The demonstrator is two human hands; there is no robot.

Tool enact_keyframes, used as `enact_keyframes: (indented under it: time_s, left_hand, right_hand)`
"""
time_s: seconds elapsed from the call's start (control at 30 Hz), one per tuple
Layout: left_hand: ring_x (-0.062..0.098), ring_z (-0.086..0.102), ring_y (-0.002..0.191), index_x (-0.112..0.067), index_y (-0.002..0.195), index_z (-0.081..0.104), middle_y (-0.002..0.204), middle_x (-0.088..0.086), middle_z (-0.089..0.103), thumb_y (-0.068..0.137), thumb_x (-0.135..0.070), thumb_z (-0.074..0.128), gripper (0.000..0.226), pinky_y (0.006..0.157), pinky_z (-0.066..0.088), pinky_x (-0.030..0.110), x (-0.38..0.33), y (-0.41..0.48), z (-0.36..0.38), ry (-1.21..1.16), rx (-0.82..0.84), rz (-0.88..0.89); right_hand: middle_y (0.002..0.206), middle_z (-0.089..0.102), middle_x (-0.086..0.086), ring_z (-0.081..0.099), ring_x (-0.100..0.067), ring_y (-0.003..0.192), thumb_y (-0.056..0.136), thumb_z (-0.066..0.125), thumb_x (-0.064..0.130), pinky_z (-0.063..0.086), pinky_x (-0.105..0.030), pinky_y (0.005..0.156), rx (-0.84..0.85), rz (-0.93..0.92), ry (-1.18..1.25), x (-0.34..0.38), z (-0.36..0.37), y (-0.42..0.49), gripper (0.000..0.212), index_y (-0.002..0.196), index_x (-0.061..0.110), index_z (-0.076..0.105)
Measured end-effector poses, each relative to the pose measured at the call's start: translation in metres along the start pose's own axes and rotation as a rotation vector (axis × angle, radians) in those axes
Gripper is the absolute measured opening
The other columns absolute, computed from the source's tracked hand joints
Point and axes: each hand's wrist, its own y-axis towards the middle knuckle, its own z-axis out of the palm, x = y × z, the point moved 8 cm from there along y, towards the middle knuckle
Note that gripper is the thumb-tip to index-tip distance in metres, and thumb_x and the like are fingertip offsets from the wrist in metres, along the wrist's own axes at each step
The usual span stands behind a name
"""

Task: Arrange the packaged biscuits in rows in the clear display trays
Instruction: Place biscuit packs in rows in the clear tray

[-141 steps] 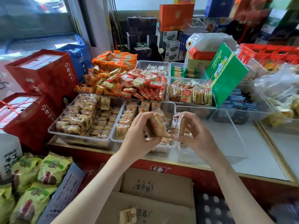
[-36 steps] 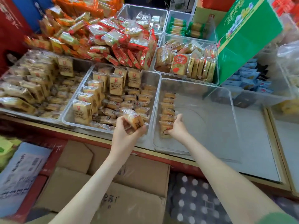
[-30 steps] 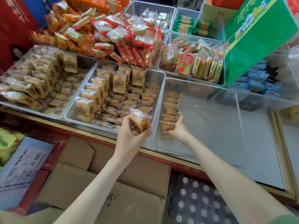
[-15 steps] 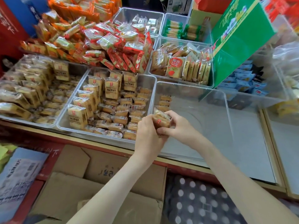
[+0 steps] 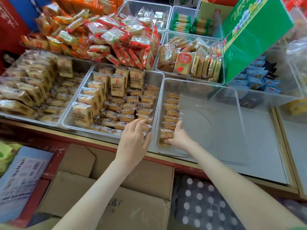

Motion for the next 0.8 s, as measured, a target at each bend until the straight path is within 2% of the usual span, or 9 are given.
enact_keyframes:
  time_s: [0.07,0.13,0.23,0.33,0.43,0.53,0.6,0.67,0.8]
  left_hand:
    - [0.03,0.052,0.117,-0.001,0.126,0.057,0.125,0.017,0.059,0.095,-0.026,0.054,0.041,0.101,0.042,0.038,0.017,-0.003,-0.014,0.06,-0.06,-0.026]
    - [0.037,0.054,0.117,0.001,0.128,0.056,0.126,0.022,0.057,0.091,-0.015,0.065,0.041,0.099,0.046,0.048,0.038,-0.004,-0.031,0.131,-0.123,-0.087]
    - [0.047,0.051,0.115,0.0,0.132,0.054,0.127,0.03,0.053,0.085,-0.008,0.07,0.05,0.096,0.045,0.056,0.074,-0.002,-0.064,0.241,-0.206,-0.206]
    - [0.052,0.042,0.12,-0.007,0.143,0.044,0.136,0.035,0.041,0.085,-0.015,0.071,0.064,0.098,0.039,0.06,0.112,0.005,-0.088,0.333,-0.15,-0.365]
    - [0.049,0.037,0.126,-0.014,0.152,0.031,0.143,0.032,0.034,0.09,-0.026,0.066,0.072,0.103,0.035,0.056,0.145,0.012,-0.099,0.338,-0.053,-0.489]
    - [0.044,0.042,0.123,-0.02,0.155,0.021,0.139,0.027,0.041,0.092,-0.042,0.06,0.077,0.103,0.037,0.048,0.165,0.021,-0.098,0.339,0.011,-0.497]
    - [0.039,0.042,0.124,-0.021,0.156,0.015,0.141,0.023,0.039,0.092,-0.051,0.057,0.082,0.102,0.039,0.044,0.174,0.027,-0.091,0.33,0.068,-0.508]
    - [0.036,0.042,0.123,-0.018,0.156,0.014,0.141,0.021,0.035,0.092,-0.049,0.057,0.083,0.099,0.041,0.04,0.179,0.031,-0.087,0.325,0.087,-0.521]
    - [0.034,0.042,0.116,-0.01,0.15,0.027,0.135,0.02,0.036,0.091,-0.027,0.064,0.072,0.099,0.04,0.038,0.183,0.039,-0.089,0.245,0.047,-0.555]
  right_hand:
    - [0.157,0.025,-0.016,0.055,-0.018,0.11,0.093,0.063,0.011,0.046,-0.014,0.073,0.001,0.047,0.117,0.001,0.005,0.0,0.106,0.148,0.01,-0.028]
    - [0.152,0.031,-0.017,0.054,-0.024,0.116,0.087,0.071,0.007,0.049,-0.02,0.083,-0.079,0.052,0.17,0.0,-0.001,0.003,0.108,0.15,0.011,-0.017]
    - [0.131,0.049,-0.009,0.057,-0.019,0.101,0.081,0.076,0.007,0.045,-0.026,0.084,-0.095,0.073,0.195,-0.002,-0.004,0.002,0.114,0.149,0.015,-0.015]
    - [0.135,0.051,-0.011,0.058,-0.023,0.108,0.08,0.078,0.011,0.048,-0.031,0.087,-0.049,0.133,0.111,-0.003,-0.002,-0.005,0.113,0.152,0.014,-0.008]
    - [0.156,0.022,-0.015,0.045,-0.031,0.129,0.081,0.073,0.003,0.05,-0.036,0.091,-0.342,0.053,0.021,0.022,-0.031,-0.021,0.115,0.151,0.028,-0.014]
    - [0.162,-0.001,-0.004,0.005,-0.024,0.149,0.086,0.063,-0.002,0.017,-0.039,0.118,-0.674,-0.271,-0.056,0.093,-0.042,-0.052,0.101,0.152,0.029,-0.007]
    - [0.161,-0.003,0.0,0.001,-0.017,0.148,0.09,0.058,-0.002,0.012,-0.033,0.118,-0.616,-0.485,-0.089,0.147,-0.017,-0.059,0.093,0.153,0.03,-0.002]
    - [0.161,-0.006,0.005,-0.001,-0.015,0.147,0.092,0.054,-0.001,0.023,-0.037,0.117,-0.465,-0.601,-0.151,0.189,0.021,-0.051,0.091,0.153,0.035,-0.003]
    - [0.16,-0.014,0.008,-0.009,-0.012,0.147,0.094,0.046,-0.006,0.027,-0.035,0.116,-0.209,-0.634,-0.266,0.236,0.082,-0.016,0.092,0.151,0.043,-0.007]
